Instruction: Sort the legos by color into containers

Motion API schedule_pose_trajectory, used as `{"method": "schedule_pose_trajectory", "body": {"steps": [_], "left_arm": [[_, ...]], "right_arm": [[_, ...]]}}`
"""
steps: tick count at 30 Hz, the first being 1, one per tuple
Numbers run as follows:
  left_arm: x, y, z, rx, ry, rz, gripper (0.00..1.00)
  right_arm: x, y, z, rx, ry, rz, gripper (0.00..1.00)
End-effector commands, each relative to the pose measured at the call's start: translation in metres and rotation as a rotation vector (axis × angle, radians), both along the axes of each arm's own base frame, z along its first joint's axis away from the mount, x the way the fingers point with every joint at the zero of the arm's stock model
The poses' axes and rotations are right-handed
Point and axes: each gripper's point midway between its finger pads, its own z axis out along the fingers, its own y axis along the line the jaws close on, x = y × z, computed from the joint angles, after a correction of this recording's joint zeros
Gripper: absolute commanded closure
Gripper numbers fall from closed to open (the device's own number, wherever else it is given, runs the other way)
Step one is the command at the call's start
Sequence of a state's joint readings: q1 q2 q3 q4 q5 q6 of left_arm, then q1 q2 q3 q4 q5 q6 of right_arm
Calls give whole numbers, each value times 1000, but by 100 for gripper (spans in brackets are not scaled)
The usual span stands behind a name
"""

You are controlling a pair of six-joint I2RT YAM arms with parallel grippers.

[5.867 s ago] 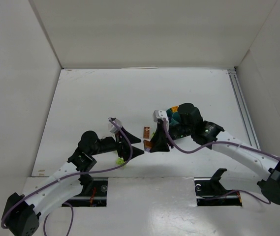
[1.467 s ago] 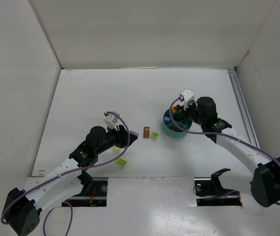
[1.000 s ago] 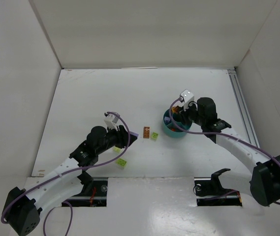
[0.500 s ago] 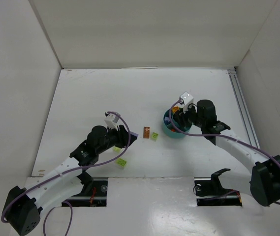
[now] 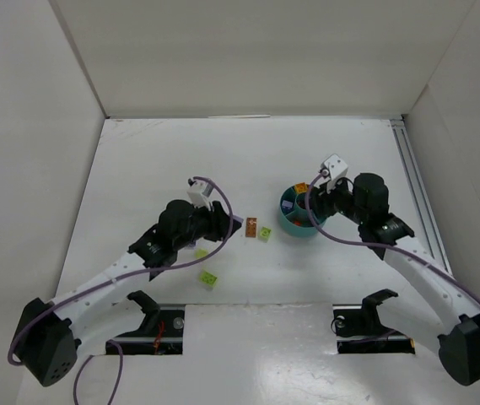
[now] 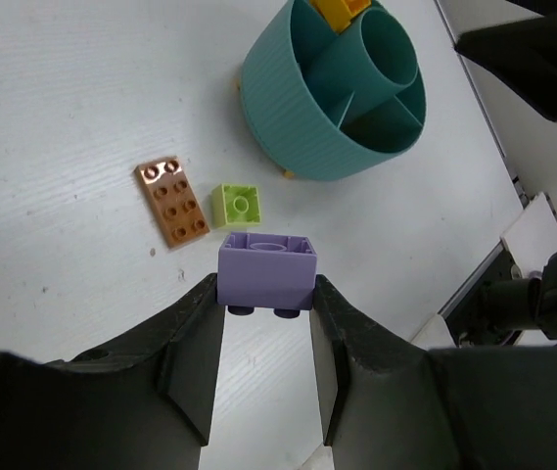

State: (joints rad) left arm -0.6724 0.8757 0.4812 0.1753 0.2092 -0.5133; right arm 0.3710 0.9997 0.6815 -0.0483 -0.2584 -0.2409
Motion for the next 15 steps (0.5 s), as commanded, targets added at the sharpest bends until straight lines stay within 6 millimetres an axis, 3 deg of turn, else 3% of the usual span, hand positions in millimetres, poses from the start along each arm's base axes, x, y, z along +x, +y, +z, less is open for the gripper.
{"method": "schedule_pose_trajectory", "body": {"steps": [1,3,4,5,6,7,8,10,11,15], "left_arm": [[29,-21,45,-38,-103,-10,100],[41,-32,47,-26,-99,-22,100],[56,-44,48,-14,-83,-22,100],[61,-51,47,4,-80,-43,100],[64,-60,46,11,-65,-63,100],[79,-72,49,26,-61,-67,100],[82,-79,46,46,-49,-81,100],[88,-94,44,78,-63,-89,100],[101,-104,45,85,-60,-81,100],[110,-130,30,166,-38,-110,100]], "right_arm": [[-4,-15,55,47,-99,-76,36],[-10,-33,54,10,-81,-157,31],[-16,-38,58,20,-82,-180,24],[-18,-45,63,18,-89,-203,2],[-24,-52,54,-9,-55,-230,0],[-27,-56,59,-3,-54,-247,0],[-31,-61,67,4,-69,-258,0],[-38,-73,62,-28,-44,-306,0],[-41,-79,62,-26,-42,-334,0],[-51,-99,63,-48,-37,-417,0]]}}
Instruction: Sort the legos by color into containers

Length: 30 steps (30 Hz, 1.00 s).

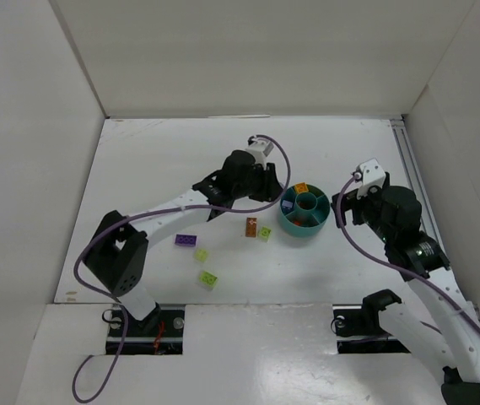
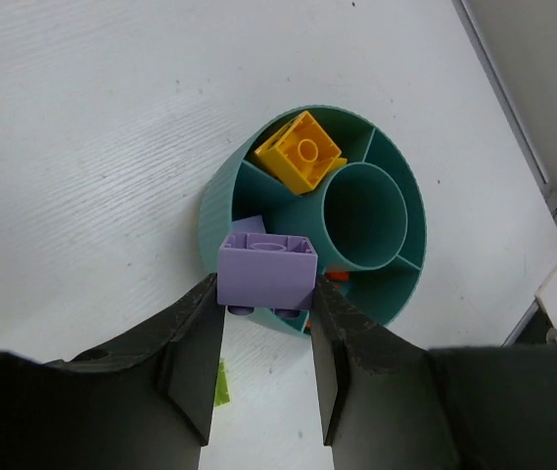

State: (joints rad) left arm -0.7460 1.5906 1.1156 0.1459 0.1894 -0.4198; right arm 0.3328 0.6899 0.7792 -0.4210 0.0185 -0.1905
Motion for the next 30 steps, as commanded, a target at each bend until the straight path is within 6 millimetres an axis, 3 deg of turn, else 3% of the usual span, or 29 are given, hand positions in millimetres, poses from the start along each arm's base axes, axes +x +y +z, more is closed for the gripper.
{"method": "schedule_pose_trajectory", "body": {"steps": [1,9,13,21,27,30], "left_arm": [[7,-19,11,39,-42,-32,100],[9,-39,-10,100,-14,-66,99],[8,-44,-17,101,4,-87,90],[4,-46,-19,112,4,-101,62],[-1,-46,-6,88,-19,-122,47],[-6,-49,-1,77,-24,-139,43]], "right_arm": [[-9,-28,12,-18,3,-134,0],[-22,-42,7,-46,24,-185,0],[-23,-45,10,-63,10,-189,0],[-24,-44,12,-56,3,-180,0],[-24,-41,11,-59,3,-160,0],[-24,-40,11,-64,2,-148,0]]}}
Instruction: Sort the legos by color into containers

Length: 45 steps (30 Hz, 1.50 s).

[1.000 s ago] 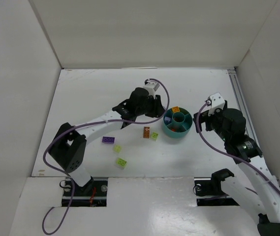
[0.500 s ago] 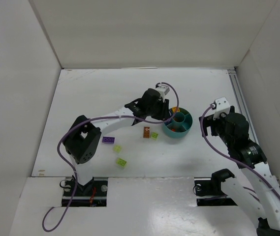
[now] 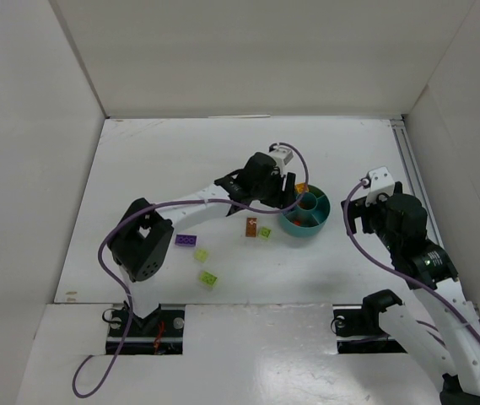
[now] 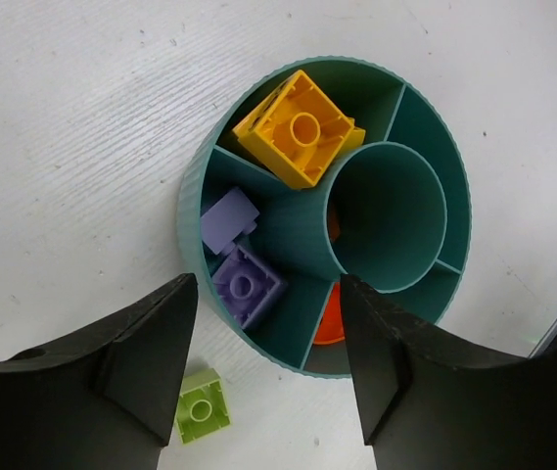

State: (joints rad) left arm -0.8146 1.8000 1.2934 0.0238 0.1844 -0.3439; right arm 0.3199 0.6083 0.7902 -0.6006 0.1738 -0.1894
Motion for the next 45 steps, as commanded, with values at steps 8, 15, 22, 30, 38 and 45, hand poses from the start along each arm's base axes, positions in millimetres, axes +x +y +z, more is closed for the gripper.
{"method": "schedule_pose_trajectory", "body": {"steps": [8,15,22,30,38,45], "left_arm": [[-14,48,86,-96,-148,136,0],[-37,186,53,-42,20,738,0],[-90,265,-16,20,237,1019,0],[-102,320,-66,-1,394,1340,0],[-76,318,-71,-167,439,1416,0],[-66,312,-88,-97,497,1434,12]], "right_arm": [[6,35,33,3,-103,237,0],[6,113,6,-2,-28,564,0],[-22,230,-28,-93,35,871,3],[-25,268,-52,-112,77,863,6],[-29,237,-41,-96,54,760,6],[-23,198,-40,-130,81,579,6]]}}
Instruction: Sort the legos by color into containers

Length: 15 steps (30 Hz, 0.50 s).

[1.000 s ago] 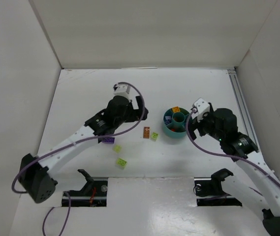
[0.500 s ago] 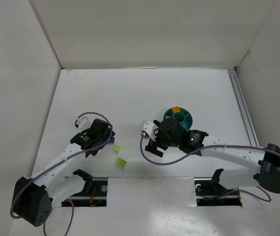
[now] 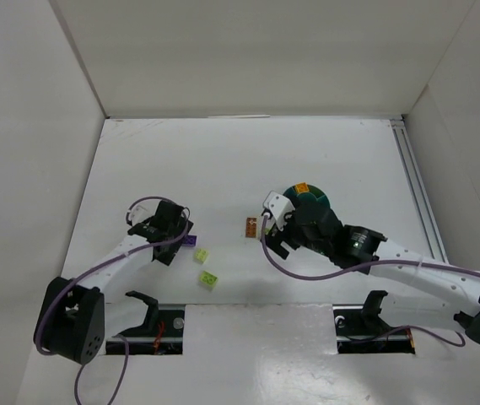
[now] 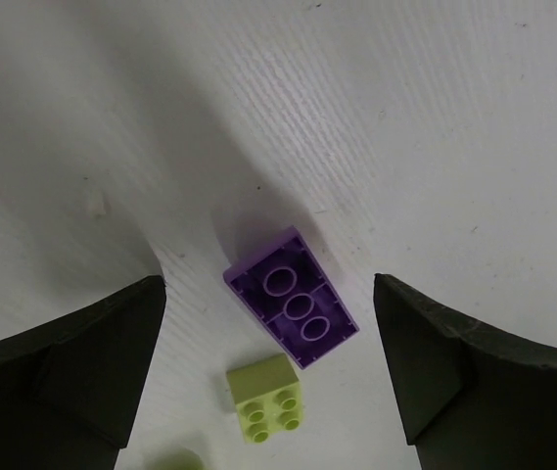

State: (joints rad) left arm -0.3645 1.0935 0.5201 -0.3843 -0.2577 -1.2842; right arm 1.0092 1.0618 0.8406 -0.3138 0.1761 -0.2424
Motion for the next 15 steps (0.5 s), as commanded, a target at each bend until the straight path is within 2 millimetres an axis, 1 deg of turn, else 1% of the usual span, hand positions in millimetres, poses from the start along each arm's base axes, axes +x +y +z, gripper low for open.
{"method": "schedule_pose_trajectory", "body": {"steps": [1,2,4,5,7,9,10,13,14,15], "left_arm": [[18,-8,9,-22,-15,14,14],[12,-5,-1,-4,33,14,20],[14,-6,-2,-1,40,14,27],[13,-6,-4,2,49,14,30],[17,-13,-4,-34,31,0,35],[17,-16,-10,-42,42,-5,37],[16,-15,-13,-32,52,-17,41],[23,-15,-9,-12,52,-29,46],[20,-12,-14,5,71,-24,48],[23,-13,-13,5,72,-24,54]], "right_arm": [[6,-29,3,-7,4,-171,6],[6,-36,7,4,-2,-200,6],[8,-47,13,12,-19,-251,6],[7,-50,21,46,-28,-266,6],[6,-55,25,59,-41,-277,6],[5,-61,31,80,-48,-297,6],[6,-67,29,69,-50,-330,6],[5,-81,28,41,-57,-374,6],[4,-84,25,29,-48,-387,6],[3,-86,26,39,-42,-393,6]]}}
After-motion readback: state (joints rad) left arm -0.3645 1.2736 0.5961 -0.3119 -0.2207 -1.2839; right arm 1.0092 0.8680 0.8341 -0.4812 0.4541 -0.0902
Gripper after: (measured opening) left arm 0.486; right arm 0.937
